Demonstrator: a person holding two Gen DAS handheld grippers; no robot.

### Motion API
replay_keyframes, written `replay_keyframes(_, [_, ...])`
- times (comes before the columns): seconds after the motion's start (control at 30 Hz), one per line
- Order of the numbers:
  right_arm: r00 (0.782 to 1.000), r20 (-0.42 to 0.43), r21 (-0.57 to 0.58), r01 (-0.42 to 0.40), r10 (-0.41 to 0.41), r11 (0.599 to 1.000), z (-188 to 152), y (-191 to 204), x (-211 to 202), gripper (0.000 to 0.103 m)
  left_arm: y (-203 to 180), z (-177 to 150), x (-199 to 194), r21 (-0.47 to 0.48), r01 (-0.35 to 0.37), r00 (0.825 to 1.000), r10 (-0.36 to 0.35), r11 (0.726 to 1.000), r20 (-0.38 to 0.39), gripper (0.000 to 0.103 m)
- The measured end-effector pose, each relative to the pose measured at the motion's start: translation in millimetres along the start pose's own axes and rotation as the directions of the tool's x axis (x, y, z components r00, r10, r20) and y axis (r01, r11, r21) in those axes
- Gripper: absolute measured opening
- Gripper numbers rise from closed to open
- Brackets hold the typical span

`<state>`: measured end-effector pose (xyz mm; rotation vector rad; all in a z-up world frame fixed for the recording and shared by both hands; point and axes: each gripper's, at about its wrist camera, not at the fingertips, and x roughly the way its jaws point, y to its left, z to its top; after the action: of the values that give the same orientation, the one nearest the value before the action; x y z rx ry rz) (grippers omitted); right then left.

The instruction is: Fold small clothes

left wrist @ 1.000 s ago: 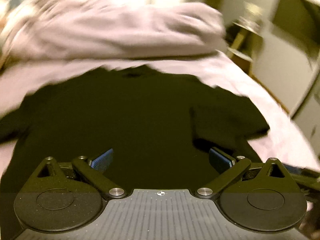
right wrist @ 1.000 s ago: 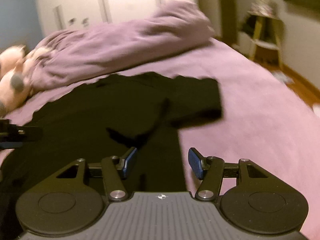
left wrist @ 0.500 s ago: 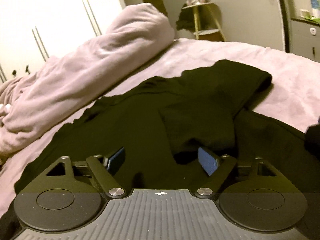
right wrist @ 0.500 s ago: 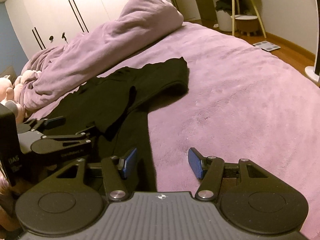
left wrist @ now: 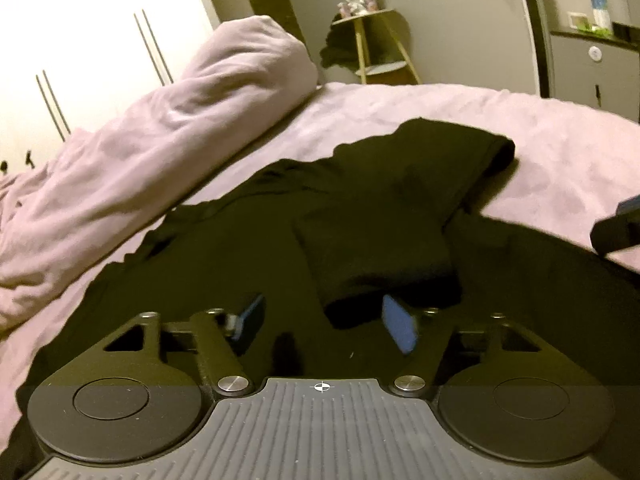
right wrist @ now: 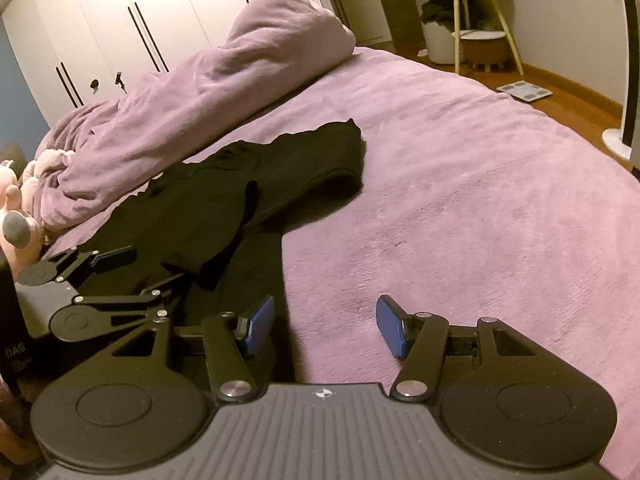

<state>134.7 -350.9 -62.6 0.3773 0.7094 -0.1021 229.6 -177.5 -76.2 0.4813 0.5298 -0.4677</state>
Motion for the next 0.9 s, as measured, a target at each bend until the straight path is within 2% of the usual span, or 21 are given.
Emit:
replay_keyframes(0.07, [1.0,0.006,-0.015,0.015,-0.015,1.0,0,2,0,0.056,-1,4,6,-0.02,0.015,1.0,-0.015,1.0,-0.005,0.053])
replay_keyframes(0.1, [1.0,0.003,-0.022,0.019,-0.018,1.0,0,2,1,0.056,-1,6,8,-0.024,0.025,1.0,-0.026,0.999,-0.005,0.042])
replay_keyframes(0.2, [1.0,-0.004,-0.028,0.024,-0.024,0.999,-1,1,3,0.056,-2,9,13,-0.031,0.05,0.999,-0.05,0.998,-0.013,0.021])
replay_keyframes(0.3, [0.999,-0.009,-0.032,0.032,-0.032,0.999,-1,1,4,0.056,7,12,10,-0.102,0.079,0.997,-0.08,0.992,-0.002,0.013])
replay_keyframes(0.37, [0.999,-0.011,-0.04,0.039,-0.04,0.998,0,2,5,0.056,23,13,7,-0.212,0.112,0.994,-0.112,0.971,0.011,0.012])
replay_keyframes(0.43, [0.999,-0.014,-0.045,0.046,-0.046,0.998,-1,3,6,0.056,42,13,3,-0.328,0.14,0.99,-0.138,0.934,0.029,0.012])
replay_keyframes(0.53, [0.998,-0.017,-0.06,0.056,-0.058,0.997,-1,5,7,0.056,76,5,-5,-0.497,0.167,0.986,-0.157,0.852,0.061,0.012])
replay_keyframes(0.67, [0.997,-0.022,-0.074,0.067,-0.069,0.995,-1,8,7,0.056,117,-16,-16,-0.656,0.133,0.991,-0.121,0.743,0.063,0.012])
replay_keyframes(0.77, [0.997,-0.025,-0.076,0.069,-0.071,0.995,-1,8,8,0.056,147,-41,-20,-0.772,0.125,0.99,-0.135,0.623,0.052,0.012])
replay_keyframes(0.8, [0.997,-0.026,-0.079,0.071,-0.073,0.994,0,9,8,0.056,154,-49,-22,-0.79,0.107,0.991,-0.129,0.604,0.036,0.012])
replay_keyframes(0.9, [0.996,-0.032,-0.088,0.076,-0.079,0.993,0,10,9,0.057,162,-61,-31,-0.757,0.036,0.996,-0.087,0.652,-0.027,0.012])
